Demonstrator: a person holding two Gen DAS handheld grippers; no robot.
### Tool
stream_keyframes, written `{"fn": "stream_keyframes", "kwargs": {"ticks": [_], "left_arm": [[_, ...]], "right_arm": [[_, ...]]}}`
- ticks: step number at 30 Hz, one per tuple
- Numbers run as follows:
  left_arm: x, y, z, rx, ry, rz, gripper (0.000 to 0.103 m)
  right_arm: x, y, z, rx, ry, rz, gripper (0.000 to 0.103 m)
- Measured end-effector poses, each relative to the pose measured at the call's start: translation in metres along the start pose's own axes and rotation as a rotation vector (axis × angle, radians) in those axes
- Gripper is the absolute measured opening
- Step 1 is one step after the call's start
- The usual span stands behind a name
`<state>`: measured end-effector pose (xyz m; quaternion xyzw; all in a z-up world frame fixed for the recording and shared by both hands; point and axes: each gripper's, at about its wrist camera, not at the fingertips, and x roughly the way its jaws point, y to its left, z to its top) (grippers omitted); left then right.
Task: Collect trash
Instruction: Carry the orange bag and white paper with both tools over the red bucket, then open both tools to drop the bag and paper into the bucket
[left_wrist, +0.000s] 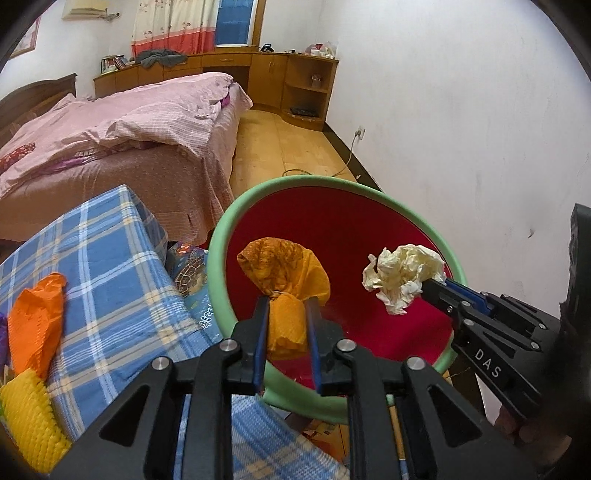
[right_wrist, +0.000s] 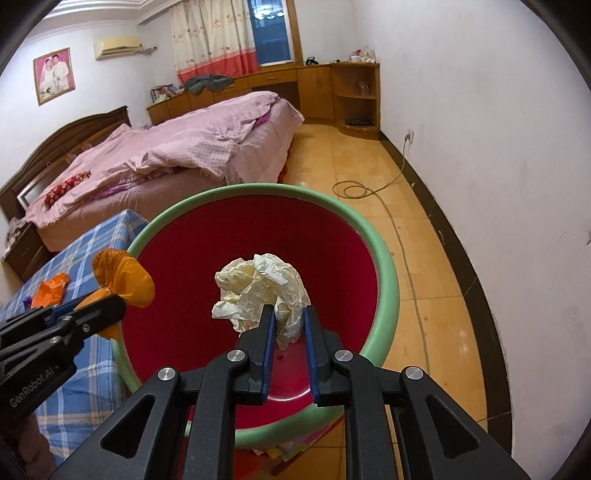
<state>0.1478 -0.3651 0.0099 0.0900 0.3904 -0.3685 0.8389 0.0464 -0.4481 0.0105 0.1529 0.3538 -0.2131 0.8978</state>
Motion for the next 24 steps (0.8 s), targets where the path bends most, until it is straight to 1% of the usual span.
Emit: {"fn": "stream_keyframes", "kwargs": {"ticks": [1,2,3,4,8,13,15,16,19,22,24], "left_arm": [[0.001,0.000,0.000,-0.001,0.002,0.000,0.027],[0.001,0.000,0.000,-0.003,0.000,0.003,0.029],[0.000,0.000,0.001,-0.005,-0.004,0.004,0.033],[-0.001,-0.001,0.001,-0.005,-0.006,0.003,0.035],[-0.004,0.000,0.001,-0.012,-0.013,0.006,0.035],[-0.019,0.005,-0.003,-0.030,-0.023,0.018,0.035],[-0.027,0.008,-0.005,-0.046,-0.028,0.017,0.035],[-0.031,0.010,-0.006,-0.054,-0.032,0.017,0.035],[-0.047,0.016,-0.010,-0.077,-0.049,0.025,0.035],[-0.064,0.023,-0.016,-0.099,-0.065,0.037,0.035],[-0.076,0.027,-0.022,-0.110,-0.072,0.051,0.035]], "right_arm": [[0.001,0.001,0.001,0.001,0.001,0.004,0.016],[0.001,0.000,0.000,0.003,0.001,0.007,0.017],[0.002,0.000,0.000,0.004,0.000,0.013,0.019],[0.002,-0.001,0.000,0.005,-0.001,0.016,0.021],[-0.001,-0.004,0.000,0.016,-0.008,0.028,0.022],[-0.012,-0.006,-0.001,0.030,-0.029,0.051,0.026],[-0.019,-0.007,-0.001,0.041,-0.038,0.067,0.035],[-0.021,-0.006,-0.002,0.044,-0.042,0.073,0.037],[-0.031,-0.004,-0.003,0.050,-0.055,0.089,0.039],[-0.041,0.001,-0.005,0.053,-0.067,0.107,0.044],[-0.048,0.005,-0.008,0.051,-0.071,0.121,0.046]]}}
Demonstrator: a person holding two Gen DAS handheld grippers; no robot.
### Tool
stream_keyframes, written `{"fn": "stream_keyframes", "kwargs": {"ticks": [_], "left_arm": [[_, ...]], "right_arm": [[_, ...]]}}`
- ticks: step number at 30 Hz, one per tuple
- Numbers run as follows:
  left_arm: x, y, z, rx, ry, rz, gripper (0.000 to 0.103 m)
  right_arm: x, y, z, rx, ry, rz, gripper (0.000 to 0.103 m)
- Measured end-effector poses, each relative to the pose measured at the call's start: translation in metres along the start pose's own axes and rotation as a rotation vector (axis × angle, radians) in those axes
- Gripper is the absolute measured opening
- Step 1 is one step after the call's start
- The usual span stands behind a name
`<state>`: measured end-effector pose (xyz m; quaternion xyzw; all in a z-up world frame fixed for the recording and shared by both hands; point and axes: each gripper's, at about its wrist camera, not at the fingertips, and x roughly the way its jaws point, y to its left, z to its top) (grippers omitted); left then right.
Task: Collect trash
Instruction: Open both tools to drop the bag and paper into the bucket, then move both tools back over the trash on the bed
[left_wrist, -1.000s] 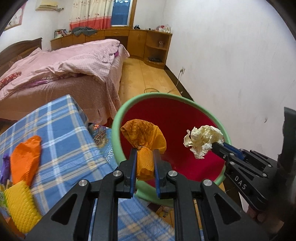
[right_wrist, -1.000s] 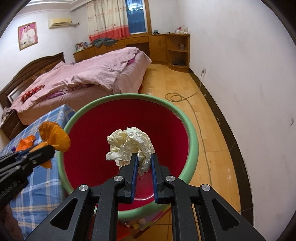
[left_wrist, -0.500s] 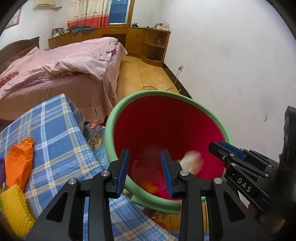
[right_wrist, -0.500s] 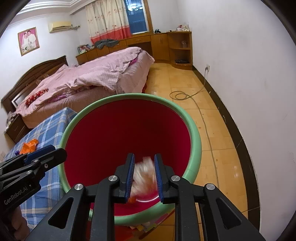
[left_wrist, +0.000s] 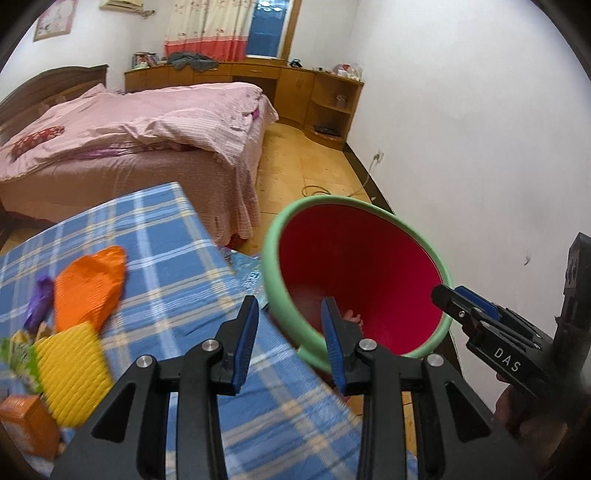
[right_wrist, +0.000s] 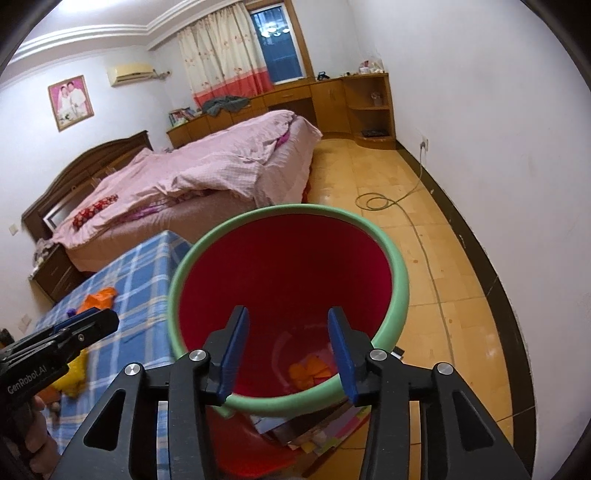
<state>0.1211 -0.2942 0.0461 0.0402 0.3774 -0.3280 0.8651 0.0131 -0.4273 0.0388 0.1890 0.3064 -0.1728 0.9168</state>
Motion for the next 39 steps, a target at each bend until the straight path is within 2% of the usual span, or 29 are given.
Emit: {"fn": "stream_keyframes", "kwargs": {"ticks": [7,9,11,16,20,25,26,27,28,31,39], "left_arm": [[-0.035,0.026,-0.017,-0.045,-0.022,0.043,0.035],[-0.044,0.033,-0.022,-0.058,-0.028,0.058,0.035],[-0.054,0.040,-0.027,-0.073,-0.037,0.073,0.037],[-0.078,0.057,-0.044,-0.108,-0.053,0.124,0.052],[-0.093,0.073,-0.054,-0.137,-0.064,0.158,0.055],[-0.110,0.087,-0.068,-0.151,-0.088,0.218,0.066],[-0.113,0.091,-0.072,-0.153,-0.095,0.233,0.066],[-0.116,0.093,-0.073,-0.156,-0.098,0.242,0.067],[-0.119,0.096,-0.076,-0.160,-0.103,0.254,0.067],[-0.126,0.104,-0.083,-0.171,-0.107,0.283,0.072],[-0.135,0.125,-0.100,-0.180,-0.120,0.359,0.072]], "right_arm": [[-0.015,0.024,-0.011,-0.021,0.013,0.050,0.047],[-0.020,0.031,-0.015,-0.022,0.013,0.062,0.062],[-0.025,0.038,-0.019,-0.023,0.010,0.069,0.063],[-0.032,0.056,-0.028,-0.042,0.019,0.090,0.063],[-0.036,0.068,-0.037,-0.054,0.031,0.113,0.063],[-0.038,0.085,-0.047,-0.071,0.049,0.142,0.064],[-0.038,0.088,-0.049,-0.076,0.051,0.146,0.068],[-0.038,0.091,-0.051,-0.082,0.055,0.151,0.077],[-0.038,0.095,-0.053,-0.088,0.056,0.159,0.079],[-0.038,0.104,-0.058,-0.107,0.064,0.173,0.079],[-0.032,0.121,-0.070,-0.140,0.091,0.191,0.079]]}}
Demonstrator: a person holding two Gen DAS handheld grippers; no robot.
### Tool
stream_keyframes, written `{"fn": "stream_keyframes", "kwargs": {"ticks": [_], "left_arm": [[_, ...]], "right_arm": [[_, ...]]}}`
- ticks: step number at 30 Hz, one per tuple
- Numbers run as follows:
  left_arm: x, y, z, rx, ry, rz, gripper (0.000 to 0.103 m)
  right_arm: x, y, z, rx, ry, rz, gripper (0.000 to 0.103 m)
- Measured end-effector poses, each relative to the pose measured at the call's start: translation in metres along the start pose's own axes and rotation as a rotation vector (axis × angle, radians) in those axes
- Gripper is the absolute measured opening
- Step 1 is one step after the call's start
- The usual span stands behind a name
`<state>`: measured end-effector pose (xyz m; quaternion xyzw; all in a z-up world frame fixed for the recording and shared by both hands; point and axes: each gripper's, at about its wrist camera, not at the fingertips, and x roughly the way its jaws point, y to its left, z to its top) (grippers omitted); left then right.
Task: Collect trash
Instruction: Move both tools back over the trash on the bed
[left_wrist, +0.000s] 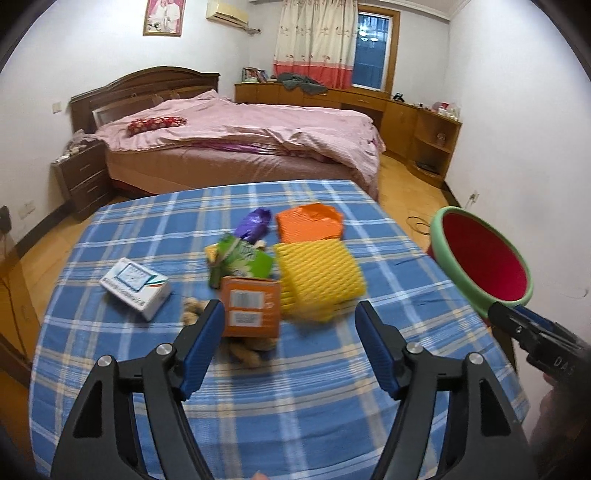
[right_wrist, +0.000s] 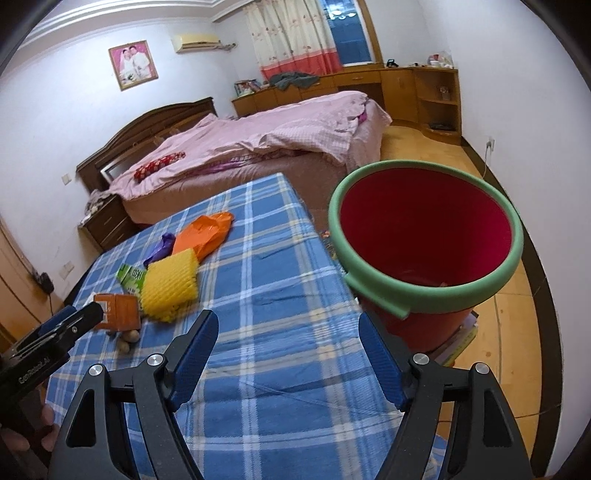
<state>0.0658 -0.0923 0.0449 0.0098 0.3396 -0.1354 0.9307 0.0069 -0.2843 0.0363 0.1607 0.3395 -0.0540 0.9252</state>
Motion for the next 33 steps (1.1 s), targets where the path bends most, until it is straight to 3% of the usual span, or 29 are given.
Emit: {"fn": "stream_keyframes", "kwargs": {"ticks": [8,21,27,33], "left_arm": [[0.010,0.023,-0.005,-0.057,0.022,0.012,0.072],[0.040,0.023,-0.006,-0.032,0.068,0.041,0.072],[0.047,0.035,-0.006,-0.085,0.091,0.006,0.051],[0.036,0.040,0.000,-0.094,0.047,-0.027,0.050]], "right_arm": [[0.010,0.010,-0.007,-0.022,0.032,0.005,0.079],[0.020,0.014,-0.010,-0.032,0.064,0.008,0.079],[0.024,0.017,-0.006,-0.039,0.071,0.007,0.079],[0.028,0.029,0.001,-0.056,0.072,0.021,0.079]]}}
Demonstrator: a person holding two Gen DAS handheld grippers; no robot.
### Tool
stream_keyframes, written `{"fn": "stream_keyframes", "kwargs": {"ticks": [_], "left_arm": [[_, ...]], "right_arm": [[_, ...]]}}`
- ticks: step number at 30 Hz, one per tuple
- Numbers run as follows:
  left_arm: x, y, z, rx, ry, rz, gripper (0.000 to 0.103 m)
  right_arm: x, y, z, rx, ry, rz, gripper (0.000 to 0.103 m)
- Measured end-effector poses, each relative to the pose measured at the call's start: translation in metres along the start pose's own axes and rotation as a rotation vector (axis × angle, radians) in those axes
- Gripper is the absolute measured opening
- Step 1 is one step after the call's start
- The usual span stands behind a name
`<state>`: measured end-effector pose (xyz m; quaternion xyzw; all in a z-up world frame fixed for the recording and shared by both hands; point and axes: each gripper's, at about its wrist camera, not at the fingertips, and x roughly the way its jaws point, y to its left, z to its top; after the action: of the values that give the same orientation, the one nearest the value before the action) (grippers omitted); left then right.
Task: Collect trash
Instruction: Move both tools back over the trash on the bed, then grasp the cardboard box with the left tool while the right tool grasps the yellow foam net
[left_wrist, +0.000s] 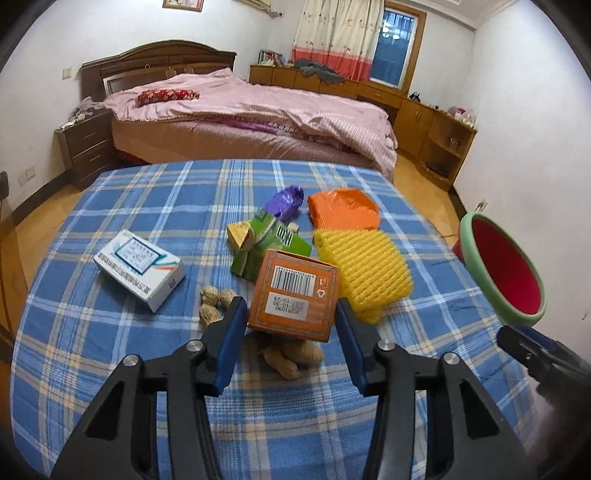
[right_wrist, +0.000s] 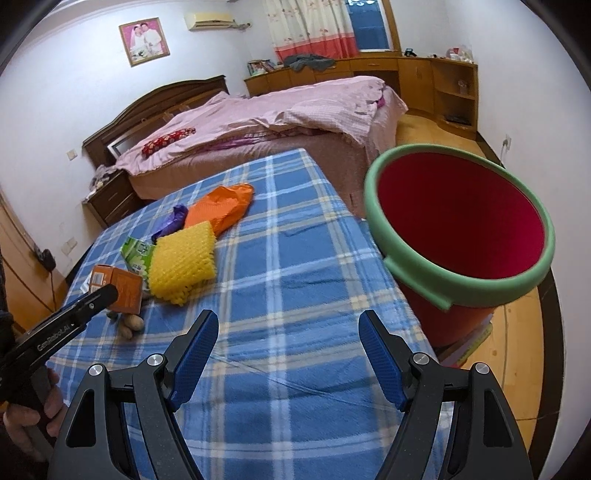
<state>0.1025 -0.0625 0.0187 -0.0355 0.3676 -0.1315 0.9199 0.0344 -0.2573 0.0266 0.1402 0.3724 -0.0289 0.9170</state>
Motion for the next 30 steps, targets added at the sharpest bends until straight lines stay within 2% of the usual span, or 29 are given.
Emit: {"fn": "stream_keyframes", "kwargs": {"ticks": [10,18,22,30], "left_arm": [[-0.014,0.020,0.020,-0.023,-0.062,-0.021,0.049],[-0.008,0.048,0.027,-0.069,-0.087,-0.034,0.049],[0.000,0.059,0.026,-0.090,-0.090,-0.041,0.049],[0.008,0.061,0.026,-0.071,-0.110,-0.091,0.049]], "right_arm": [[0.017,0.044,0.021,-0.076,0.003,0.043,0.079],[0.054,0.082,0.032,-0.128,0.045,0.065,0.079],[0.076,0.096,0.034,-0.158,0.071,0.059,0.079],[0.106,0.111,0.037,-0.211,0.102,0.015,0.079]]}}
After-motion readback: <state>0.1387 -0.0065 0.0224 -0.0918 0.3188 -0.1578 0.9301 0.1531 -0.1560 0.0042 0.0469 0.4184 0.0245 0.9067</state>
